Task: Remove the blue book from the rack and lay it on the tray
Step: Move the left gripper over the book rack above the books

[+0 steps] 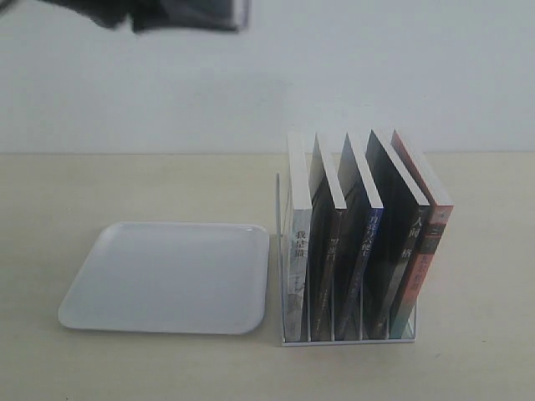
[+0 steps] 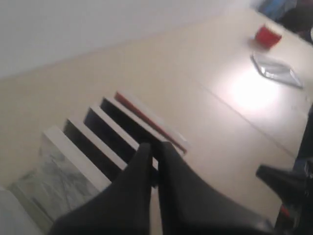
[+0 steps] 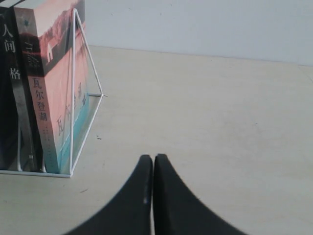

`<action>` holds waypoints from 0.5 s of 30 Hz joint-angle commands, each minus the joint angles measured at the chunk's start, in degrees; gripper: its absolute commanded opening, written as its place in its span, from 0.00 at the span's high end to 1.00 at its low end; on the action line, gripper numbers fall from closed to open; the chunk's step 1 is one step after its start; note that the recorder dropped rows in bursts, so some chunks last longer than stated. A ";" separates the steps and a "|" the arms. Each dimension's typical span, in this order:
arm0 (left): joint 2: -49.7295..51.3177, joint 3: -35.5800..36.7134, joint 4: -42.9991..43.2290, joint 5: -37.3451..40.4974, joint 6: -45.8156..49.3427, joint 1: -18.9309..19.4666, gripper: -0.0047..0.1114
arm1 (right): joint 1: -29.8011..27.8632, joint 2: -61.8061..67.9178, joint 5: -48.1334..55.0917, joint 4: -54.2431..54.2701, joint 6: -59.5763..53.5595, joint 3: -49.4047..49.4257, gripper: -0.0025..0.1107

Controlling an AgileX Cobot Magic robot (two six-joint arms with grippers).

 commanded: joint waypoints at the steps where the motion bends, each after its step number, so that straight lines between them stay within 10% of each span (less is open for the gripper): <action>1: 8.23 -0.78 14.92 0.19 -10.22 -13.48 0.92 | 0.24 -0.30 -0.46 -0.46 -0.19 -0.01 0.98; 6: 13.60 -7.48 40.00 -0.97 -33.20 -22.91 0.92 | 0.24 -0.30 -0.46 -0.46 -0.19 -0.01 0.98; 9: 15.74 -18.88 52.13 11.45 -51.97 -20.22 0.92 | 0.24 -0.30 -0.46 -0.46 -0.19 -0.01 0.98; 15: 20.93 -37.05 52.28 28.22 -54.22 -16.06 0.92 | 0.24 -0.30 -0.46 -0.46 -0.19 -0.01 0.98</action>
